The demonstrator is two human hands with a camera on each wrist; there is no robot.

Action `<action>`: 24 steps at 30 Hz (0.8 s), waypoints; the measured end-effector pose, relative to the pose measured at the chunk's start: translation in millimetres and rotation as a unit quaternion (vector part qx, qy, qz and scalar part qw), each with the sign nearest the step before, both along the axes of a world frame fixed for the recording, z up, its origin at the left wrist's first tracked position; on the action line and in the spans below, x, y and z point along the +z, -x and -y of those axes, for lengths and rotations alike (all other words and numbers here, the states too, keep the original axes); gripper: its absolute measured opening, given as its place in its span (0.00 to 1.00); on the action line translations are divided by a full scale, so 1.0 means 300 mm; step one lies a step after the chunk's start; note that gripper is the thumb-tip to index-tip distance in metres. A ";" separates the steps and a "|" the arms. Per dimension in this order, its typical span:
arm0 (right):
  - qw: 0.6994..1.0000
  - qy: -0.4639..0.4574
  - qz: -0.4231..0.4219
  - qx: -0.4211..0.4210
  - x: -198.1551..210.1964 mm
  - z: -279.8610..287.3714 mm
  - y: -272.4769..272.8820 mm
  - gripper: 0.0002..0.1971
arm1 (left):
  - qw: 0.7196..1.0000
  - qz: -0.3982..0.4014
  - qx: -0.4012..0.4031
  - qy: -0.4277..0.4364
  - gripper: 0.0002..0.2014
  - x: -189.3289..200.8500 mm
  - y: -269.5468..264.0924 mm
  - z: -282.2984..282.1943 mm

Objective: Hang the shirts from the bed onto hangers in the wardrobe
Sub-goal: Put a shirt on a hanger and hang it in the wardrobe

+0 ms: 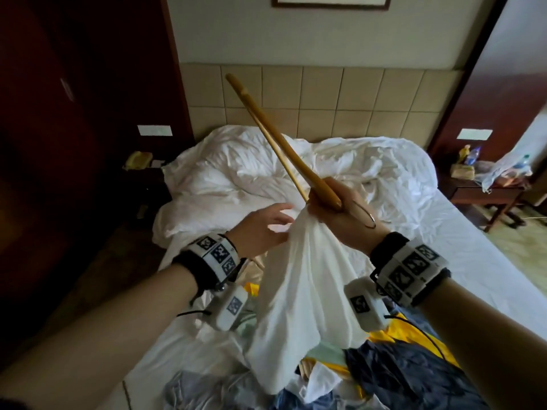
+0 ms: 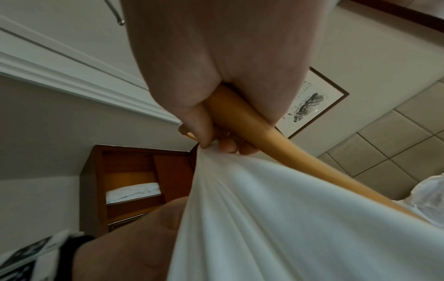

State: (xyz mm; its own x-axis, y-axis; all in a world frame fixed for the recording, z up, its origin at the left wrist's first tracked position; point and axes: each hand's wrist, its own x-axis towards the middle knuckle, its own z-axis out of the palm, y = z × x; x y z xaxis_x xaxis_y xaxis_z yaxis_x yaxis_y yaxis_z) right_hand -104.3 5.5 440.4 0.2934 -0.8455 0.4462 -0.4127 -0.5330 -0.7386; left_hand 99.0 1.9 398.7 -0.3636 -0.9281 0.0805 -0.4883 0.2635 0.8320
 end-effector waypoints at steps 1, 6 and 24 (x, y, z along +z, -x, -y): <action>1.000 -0.007 0.001 0.015 0.003 -0.001 -0.002 0.06 | 0.999 0.022 -0.025 0.013 0.13 -0.014 0.037 0.002; 0.999 -0.023 -0.045 -0.009 -0.006 -0.002 0.081 0.13 | 0.991 0.126 -0.037 0.014 0.25 -0.084 0.084 0.050; 0.980 -0.168 -0.022 -0.105 -0.407 -0.095 0.260 0.02 | 0.969 0.024 -0.058 -0.241 0.10 -0.463 0.089 -0.084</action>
State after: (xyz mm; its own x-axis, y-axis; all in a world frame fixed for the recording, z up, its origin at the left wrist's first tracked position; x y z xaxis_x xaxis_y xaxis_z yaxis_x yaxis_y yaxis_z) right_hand -182.4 33.9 318.3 0.1099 -0.9863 0.1234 -0.5229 -0.1629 -0.8366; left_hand 72.2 27.2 259.8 -0.4603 -0.8066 -0.3709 -0.5190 -0.0944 0.8495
